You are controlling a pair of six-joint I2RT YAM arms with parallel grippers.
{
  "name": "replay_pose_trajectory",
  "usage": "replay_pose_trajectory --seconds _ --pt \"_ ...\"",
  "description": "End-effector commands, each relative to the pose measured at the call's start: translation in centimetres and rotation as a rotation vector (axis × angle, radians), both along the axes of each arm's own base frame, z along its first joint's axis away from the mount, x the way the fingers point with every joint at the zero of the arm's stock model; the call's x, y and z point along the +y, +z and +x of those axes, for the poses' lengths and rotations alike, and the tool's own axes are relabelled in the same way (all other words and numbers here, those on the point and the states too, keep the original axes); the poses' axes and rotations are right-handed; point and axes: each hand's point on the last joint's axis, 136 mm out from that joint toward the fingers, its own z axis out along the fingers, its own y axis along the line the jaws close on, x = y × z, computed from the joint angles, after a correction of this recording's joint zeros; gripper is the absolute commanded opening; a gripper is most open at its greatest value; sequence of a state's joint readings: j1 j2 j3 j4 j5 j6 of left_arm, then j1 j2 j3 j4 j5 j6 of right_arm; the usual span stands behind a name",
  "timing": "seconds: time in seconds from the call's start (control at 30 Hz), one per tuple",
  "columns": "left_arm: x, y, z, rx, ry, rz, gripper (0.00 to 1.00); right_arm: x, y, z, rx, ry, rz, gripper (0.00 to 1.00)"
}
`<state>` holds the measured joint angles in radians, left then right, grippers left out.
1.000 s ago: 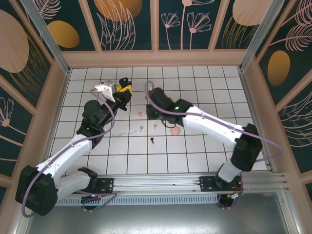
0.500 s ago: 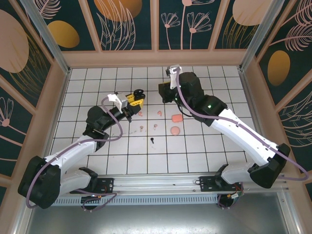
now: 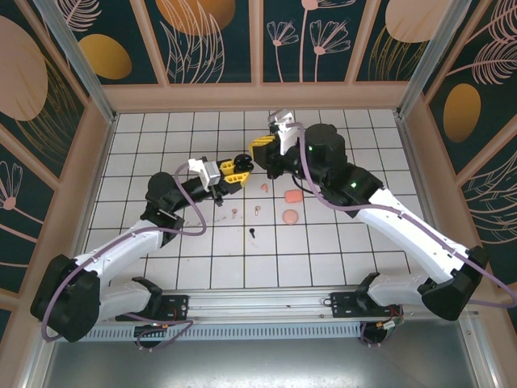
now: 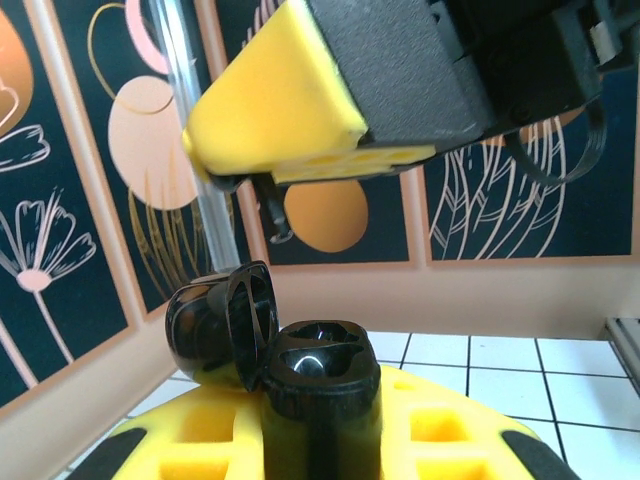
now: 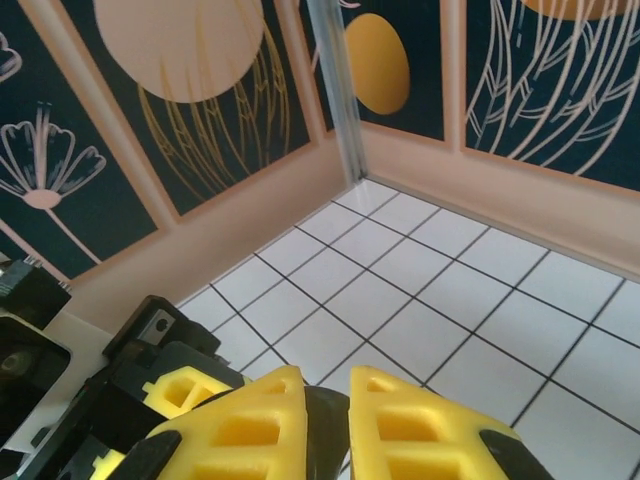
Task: Insert the wireless bluetooth earbuds into the charging case
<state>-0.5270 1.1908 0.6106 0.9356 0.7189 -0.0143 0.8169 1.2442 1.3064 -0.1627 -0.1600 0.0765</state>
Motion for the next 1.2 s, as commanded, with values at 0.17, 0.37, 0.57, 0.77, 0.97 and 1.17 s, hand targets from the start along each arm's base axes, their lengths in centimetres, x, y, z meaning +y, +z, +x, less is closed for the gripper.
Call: replay_pose_trajectory --seconds 0.17,0.37,0.57,0.77,0.97,1.17 --pt "-1.0 2.2 -1.4 -0.074 -0.084 -0.024 0.0 -0.3 2.4 -1.8 -0.061 0.042 0.094 0.14" --pt "-1.0 2.4 -1.5 -0.067 -0.087 -0.032 0.0 0.4 2.1 -2.7 -0.058 0.061 0.091 0.13" --pt "-0.9 2.8 -1.4 -0.055 -0.09 -0.044 0.0 1.2 0.9 -3.0 -0.04 0.07 0.074 0.13" --pt "-0.9 3.2 -1.5 -0.055 -0.093 -0.053 0.0 1.2 0.2 -2.8 -0.029 0.059 0.07 0.12" --pt "-0.9 3.6 -1.8 -0.05 -0.102 -0.06 0.0 1.5 -0.6 -2.8 -0.01 0.061 0.062 0.12" --pt "-0.7 4.1 -1.9 -0.045 -0.101 -0.074 0.0 1.9 -1.5 -3.2 0.006 0.067 0.045 0.11"
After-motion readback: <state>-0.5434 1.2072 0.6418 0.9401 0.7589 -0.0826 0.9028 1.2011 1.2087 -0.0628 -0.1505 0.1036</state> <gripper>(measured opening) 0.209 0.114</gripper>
